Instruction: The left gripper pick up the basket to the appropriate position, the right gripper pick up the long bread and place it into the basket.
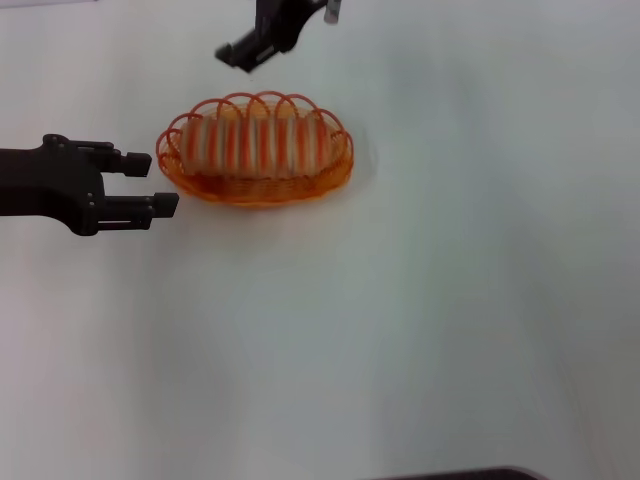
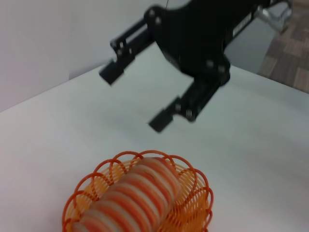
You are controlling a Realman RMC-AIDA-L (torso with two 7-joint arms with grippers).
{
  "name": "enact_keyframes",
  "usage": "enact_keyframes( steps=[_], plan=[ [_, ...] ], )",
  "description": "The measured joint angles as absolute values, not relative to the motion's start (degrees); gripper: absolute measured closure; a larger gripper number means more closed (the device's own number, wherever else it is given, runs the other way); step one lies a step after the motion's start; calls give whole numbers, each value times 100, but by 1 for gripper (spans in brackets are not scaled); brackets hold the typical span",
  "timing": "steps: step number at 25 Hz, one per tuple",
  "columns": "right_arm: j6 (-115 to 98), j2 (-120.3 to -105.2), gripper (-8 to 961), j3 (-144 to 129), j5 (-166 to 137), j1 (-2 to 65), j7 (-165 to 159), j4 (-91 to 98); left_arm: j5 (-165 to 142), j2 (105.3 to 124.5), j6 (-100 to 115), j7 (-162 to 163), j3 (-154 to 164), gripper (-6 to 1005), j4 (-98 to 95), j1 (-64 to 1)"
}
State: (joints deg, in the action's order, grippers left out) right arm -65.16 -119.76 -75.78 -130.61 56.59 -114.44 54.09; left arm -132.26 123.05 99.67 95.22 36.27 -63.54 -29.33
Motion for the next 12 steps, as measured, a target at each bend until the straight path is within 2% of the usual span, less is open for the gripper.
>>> enact_keyframes(
  steps=[12],
  plan=[
    [-7738, -11944, 114, -5313, -11320, 5015, -10530, 5516, -13180, 12338, 9939, 9526, 3622, 356, -6329, -2958]
  ],
)
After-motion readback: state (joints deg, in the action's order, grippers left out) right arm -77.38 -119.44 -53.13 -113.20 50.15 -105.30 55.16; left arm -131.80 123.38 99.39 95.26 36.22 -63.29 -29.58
